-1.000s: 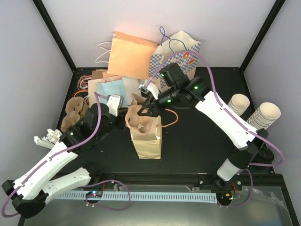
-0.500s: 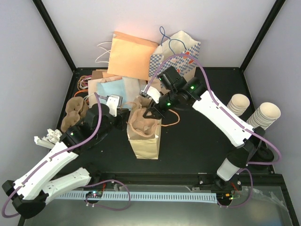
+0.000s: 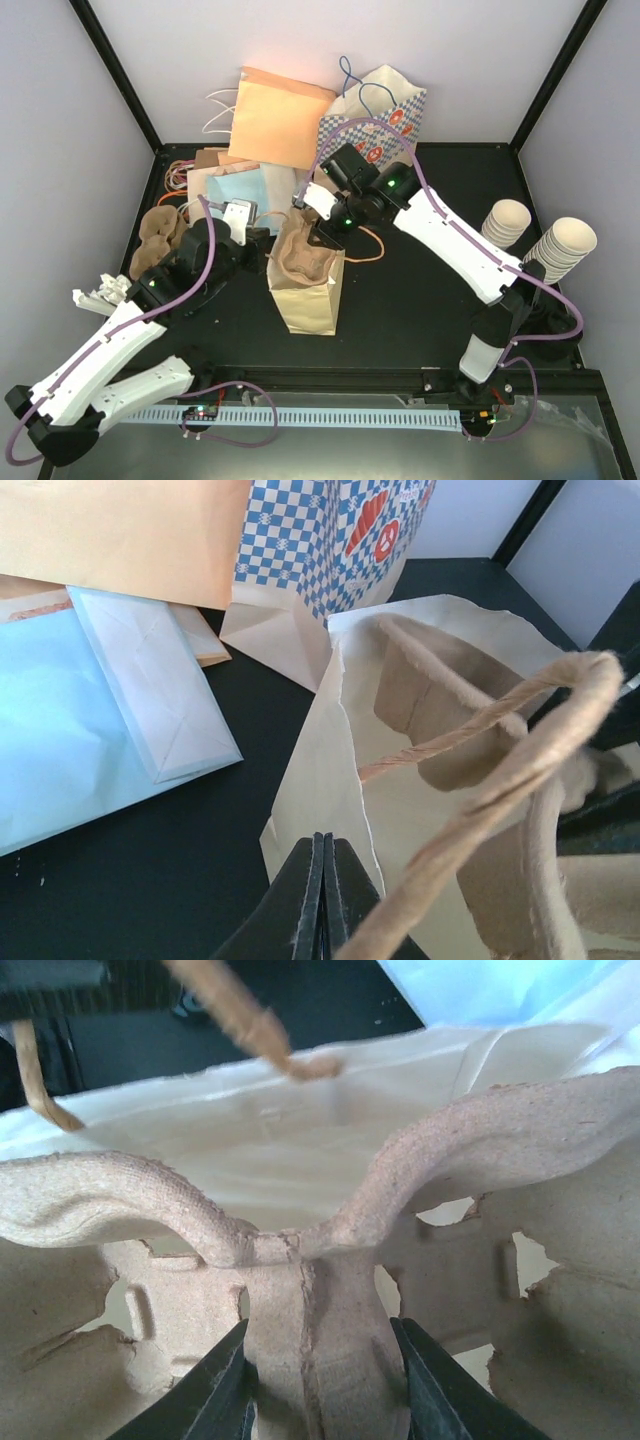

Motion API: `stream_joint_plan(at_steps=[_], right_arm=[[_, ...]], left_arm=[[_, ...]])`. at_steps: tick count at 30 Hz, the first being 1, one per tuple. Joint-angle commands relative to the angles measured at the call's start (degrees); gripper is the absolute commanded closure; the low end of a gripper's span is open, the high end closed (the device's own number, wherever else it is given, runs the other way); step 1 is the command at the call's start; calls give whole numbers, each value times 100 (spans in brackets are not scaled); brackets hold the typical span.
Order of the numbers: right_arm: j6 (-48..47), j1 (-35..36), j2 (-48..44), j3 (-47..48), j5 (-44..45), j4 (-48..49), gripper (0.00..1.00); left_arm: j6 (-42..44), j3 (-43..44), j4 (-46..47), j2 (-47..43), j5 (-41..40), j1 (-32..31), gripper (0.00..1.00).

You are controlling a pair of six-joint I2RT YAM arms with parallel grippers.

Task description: Pack the takeout coffee

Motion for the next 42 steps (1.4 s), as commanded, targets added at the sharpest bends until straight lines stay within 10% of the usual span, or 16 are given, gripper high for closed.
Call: stream_joint_plan(at_steps=[1,28,42], right_arm=[[-219,220,-186,-229,715,-123,64],[181,1227,-85,-1082,2387,-297,63],[539,1252,396,-77,2255,-719,62]], left_arm=[[117,209,-36,53,-49,83,98],[-199,303,126,241,-151,334,93],[-363,-102,1229,220,1427,334,95]])
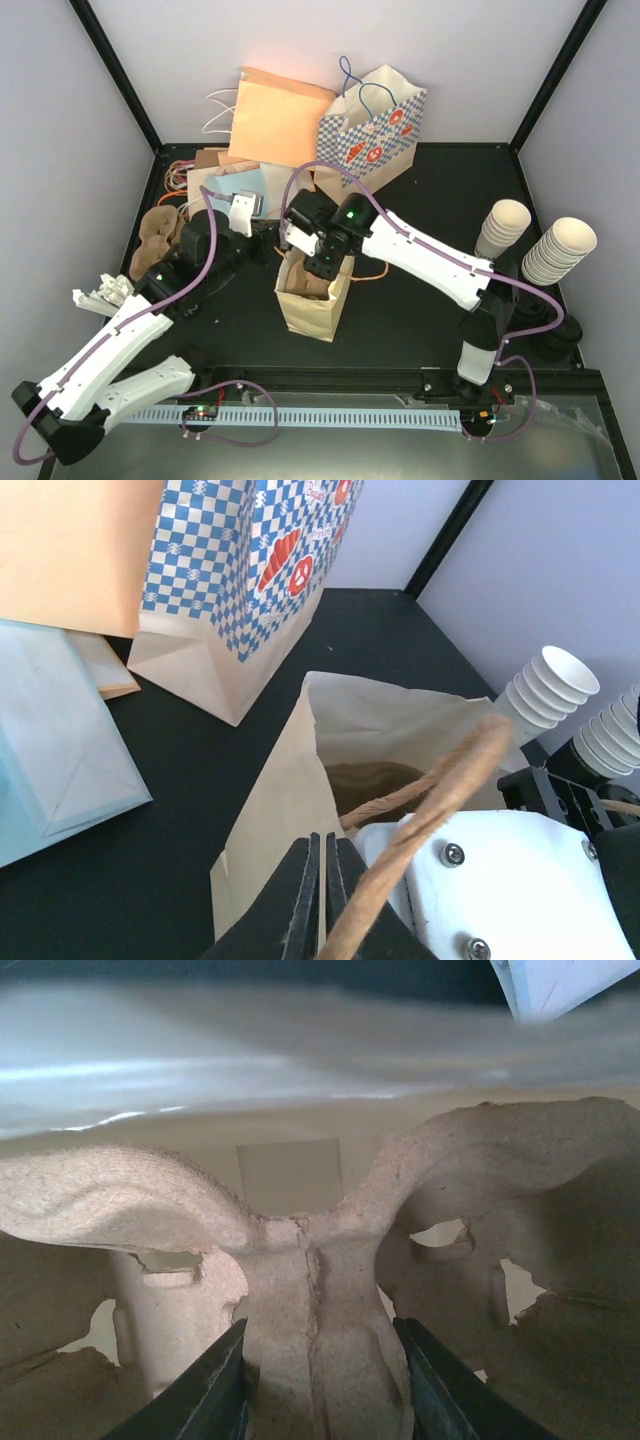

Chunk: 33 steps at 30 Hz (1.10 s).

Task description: Pack the takeout coffee

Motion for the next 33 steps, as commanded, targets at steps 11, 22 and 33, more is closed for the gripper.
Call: stream_joint_plan(at_steps=[11,22,33], right_arm=[[631,50,555,769,8,-381,61],[732,50,262,42,217,-230,64],[655,50,-376,-392,67,267,63]], left_arm=[[-165,-20,99,-117,-57,33,95],[-77,155,-408,-160,-977,46,95],[72,228,-598,-81,-1233,117,94]])
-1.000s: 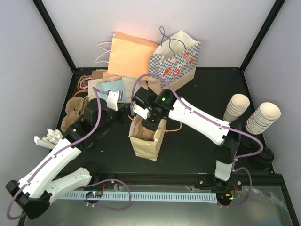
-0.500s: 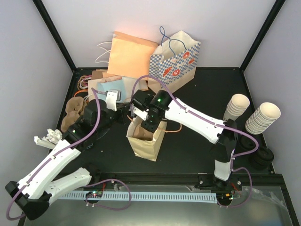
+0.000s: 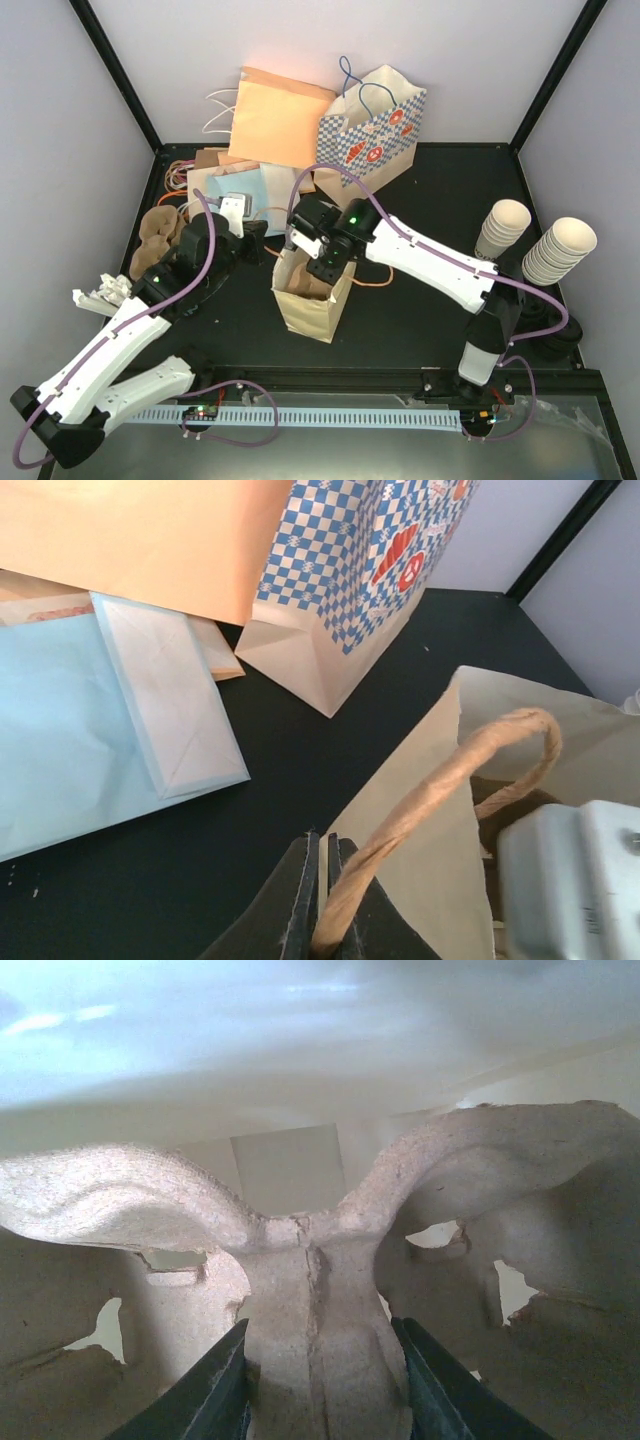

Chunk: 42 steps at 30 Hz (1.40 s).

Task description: Pack the takeout coffee

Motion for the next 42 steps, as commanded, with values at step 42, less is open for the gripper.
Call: stream_joint_plan(at_steps=[42], right_arm=[[-51,158,863,814,-1,-554,63]], left_arm=[[221,157,273,-317,117,98,84]])
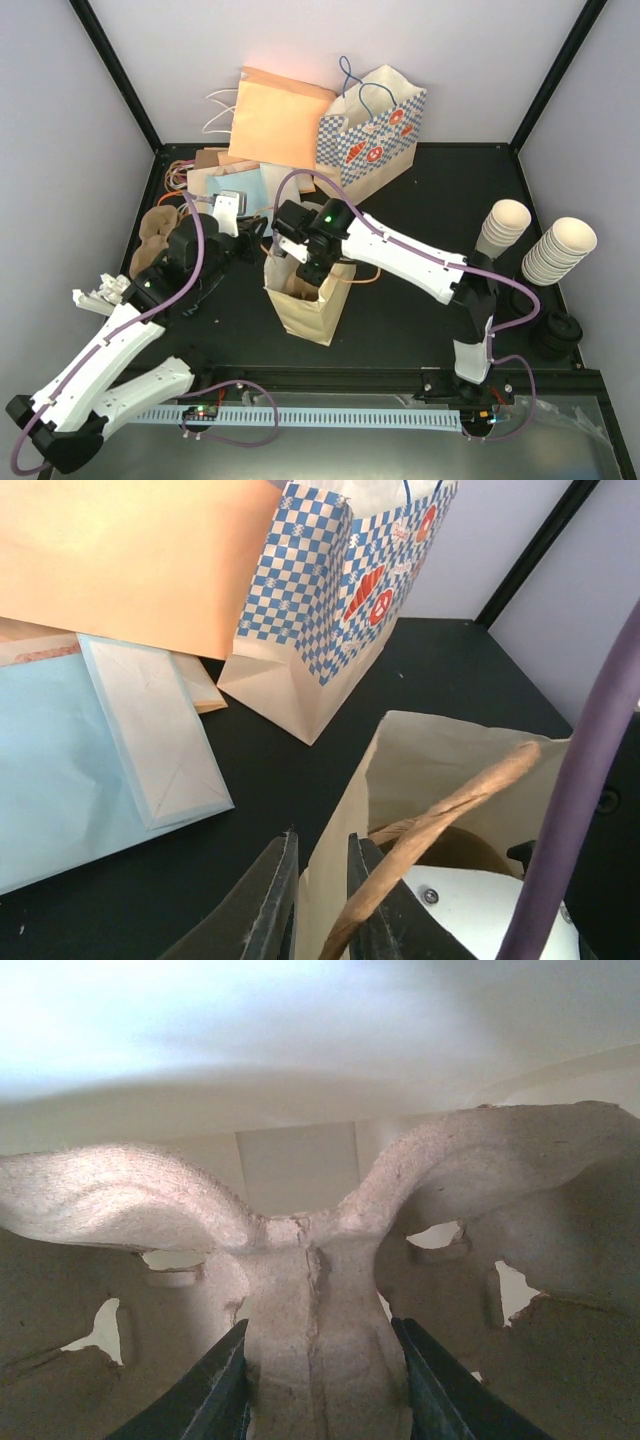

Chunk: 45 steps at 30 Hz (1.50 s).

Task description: Pack the takeout coffee

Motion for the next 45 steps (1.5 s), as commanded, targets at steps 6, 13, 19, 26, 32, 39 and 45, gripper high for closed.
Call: stream_joint_plan(at_steps=[6,13,19,26,32,39,45], right_arm=[[-66,44,333,388,79,-138,63],[-71,44,398,414,99,-116,63],[-78,43,432,411,100,-101,63],[-85,35,411,388,117,-57,63],[-93,35,319,196,126,39,63],[-175,31,147,-71,107,277,63],[-221,26,133,-63,107,286,63]], left_arm=[[250,195,19,-274,-11,53,63],[591,725,-714,-432,700,9,54],[360,571,-736,-1058,1726,-44,56],[-6,324,-809,-1239,2741,-452,56],[-112,629,-1081,-772,2116,-1719,57],[-461,1504,-1805,347,803,-2968,57],[-713,2575,-3025,1473,-196,-3728,55]])
